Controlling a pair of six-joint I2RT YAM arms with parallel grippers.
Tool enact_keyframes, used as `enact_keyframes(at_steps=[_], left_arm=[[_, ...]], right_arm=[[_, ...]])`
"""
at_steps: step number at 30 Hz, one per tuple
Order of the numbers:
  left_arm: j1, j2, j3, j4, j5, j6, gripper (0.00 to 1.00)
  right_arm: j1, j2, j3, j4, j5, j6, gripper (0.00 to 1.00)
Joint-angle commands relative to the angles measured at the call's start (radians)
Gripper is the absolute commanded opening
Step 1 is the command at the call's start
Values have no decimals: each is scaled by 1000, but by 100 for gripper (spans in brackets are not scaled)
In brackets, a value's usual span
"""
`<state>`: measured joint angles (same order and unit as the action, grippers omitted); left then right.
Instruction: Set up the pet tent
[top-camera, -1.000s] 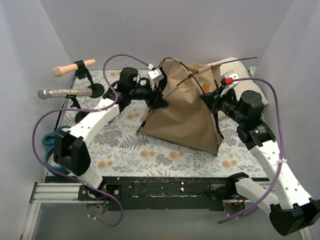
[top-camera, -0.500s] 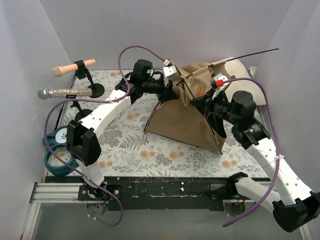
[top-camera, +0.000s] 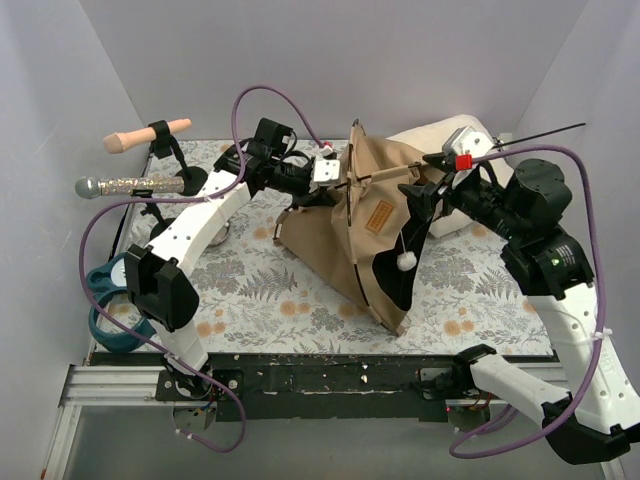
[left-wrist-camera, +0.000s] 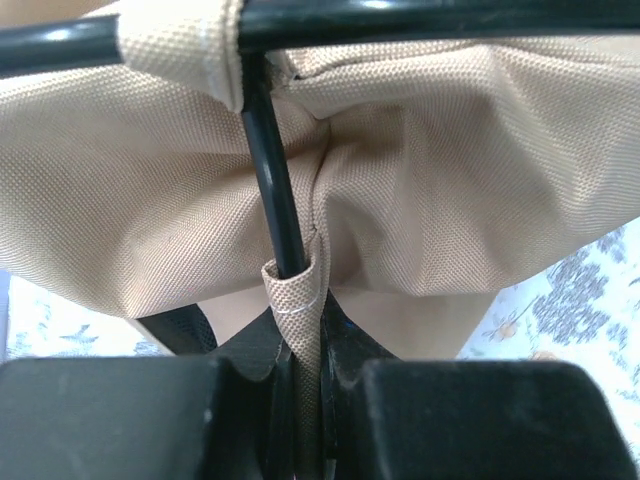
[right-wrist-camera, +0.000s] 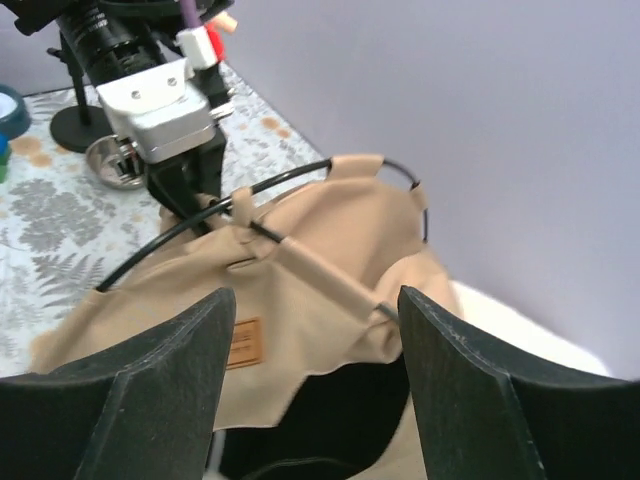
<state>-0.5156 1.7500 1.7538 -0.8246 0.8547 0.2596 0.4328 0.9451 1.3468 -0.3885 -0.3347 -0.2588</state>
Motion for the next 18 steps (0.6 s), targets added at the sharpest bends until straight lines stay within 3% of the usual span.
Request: enact_keyframes(at_steps=[1,8,10,12,16,18], left_arm=[[-3,-35,76,-180,-3,399,0],[-3,-43,153,-141,-31,455,0],[-3,-76,119,-94,-45,467,0],[-3,-113,89,-61,-72,493,0],[3,-161,38,69,-131,481,0],[12,-159,35,123,-157,454,3]], right_arm=[[-14,40,83,-134,-1,-221,74],[-19,106,71,-211,-32,-396,74],[-19,126,75,-220,-43,-434,67],[-20,150,100,-245,-67,-453,54],[-20,188,130,-266,-113,-438,6],[-20,196,126,-239,-122,-383,1]])
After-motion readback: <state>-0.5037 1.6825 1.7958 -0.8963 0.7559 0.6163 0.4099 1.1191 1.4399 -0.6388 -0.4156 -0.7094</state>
